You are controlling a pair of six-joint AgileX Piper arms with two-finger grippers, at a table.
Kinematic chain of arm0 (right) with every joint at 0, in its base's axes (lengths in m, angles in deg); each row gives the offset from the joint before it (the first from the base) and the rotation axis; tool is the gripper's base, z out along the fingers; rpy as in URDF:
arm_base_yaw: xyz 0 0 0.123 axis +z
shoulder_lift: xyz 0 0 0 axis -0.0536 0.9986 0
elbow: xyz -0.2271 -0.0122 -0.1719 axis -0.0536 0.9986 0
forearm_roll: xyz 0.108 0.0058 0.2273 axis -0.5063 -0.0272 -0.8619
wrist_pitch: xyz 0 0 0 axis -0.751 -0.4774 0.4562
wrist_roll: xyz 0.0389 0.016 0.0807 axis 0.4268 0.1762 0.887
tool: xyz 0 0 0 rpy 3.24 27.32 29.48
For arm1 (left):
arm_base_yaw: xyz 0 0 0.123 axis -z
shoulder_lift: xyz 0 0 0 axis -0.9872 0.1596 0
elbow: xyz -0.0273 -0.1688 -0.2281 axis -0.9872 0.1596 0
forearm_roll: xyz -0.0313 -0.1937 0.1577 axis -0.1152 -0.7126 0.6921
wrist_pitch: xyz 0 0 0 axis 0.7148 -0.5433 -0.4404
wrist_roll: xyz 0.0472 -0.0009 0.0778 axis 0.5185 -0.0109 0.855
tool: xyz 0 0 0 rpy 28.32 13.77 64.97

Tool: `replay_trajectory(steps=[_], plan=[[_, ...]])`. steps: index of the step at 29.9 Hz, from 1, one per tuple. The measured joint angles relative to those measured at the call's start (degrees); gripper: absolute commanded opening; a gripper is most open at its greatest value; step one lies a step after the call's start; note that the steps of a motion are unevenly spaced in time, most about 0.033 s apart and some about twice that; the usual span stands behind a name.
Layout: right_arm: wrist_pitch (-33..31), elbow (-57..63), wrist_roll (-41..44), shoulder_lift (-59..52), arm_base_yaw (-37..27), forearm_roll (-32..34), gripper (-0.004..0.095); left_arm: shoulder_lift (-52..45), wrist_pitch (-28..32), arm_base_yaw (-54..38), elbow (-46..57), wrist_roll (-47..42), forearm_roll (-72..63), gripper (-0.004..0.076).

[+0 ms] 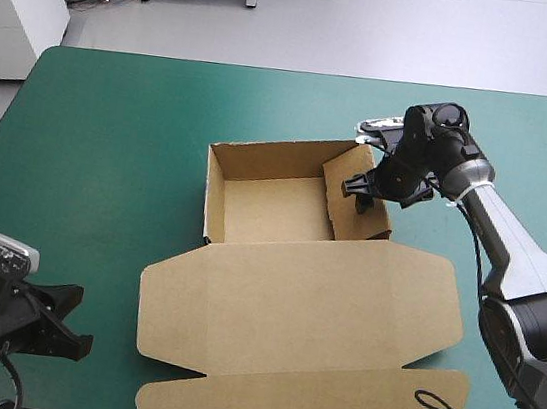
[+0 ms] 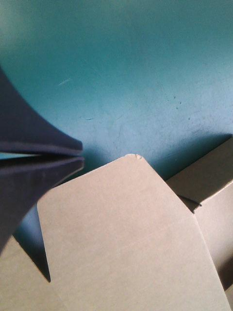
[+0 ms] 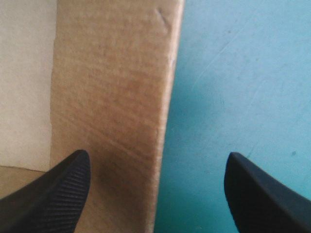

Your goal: Fold the box

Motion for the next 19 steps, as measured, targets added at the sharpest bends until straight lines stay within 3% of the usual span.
replay_trajectory(steps=[5,8,12,14,15,19], plan=[[0.2,3.5,-0.2,0.0,0.0,-1.4,0.0701,-4.7,1.1,0.0,5.2,0.1,0.0,-0.0010],[0.3,4.2,-0.2,0.0,0.0,-1.5,0.0640,-6.3,1.4,0.0,7.2,0.1,-0.3,-0.0010],[0.4,4.2,-0.3,0.0,0.0,-1.7,0.0308,-6.9,1.9,0.0,8.3,0.1,-1.2,-0.0010],[0.4,4.2,-1.2,0.0,0.0,-1.9,0.0042,-6.9,2.1,0.0,8.5,0.1,-1.2,-0.0010],[0.4,4.2,-2.1,0.0,0.0,-2.5,-0.0012,-6.9,2.1,0.0,8.5,0.1,-1.2,-0.0010],[0.6,4.2,-4.4,0.2,-0.1,-3.3,-0.0019,-6.9,2.3,0.0,8.6,0.1,-0.6,-0.0010]])
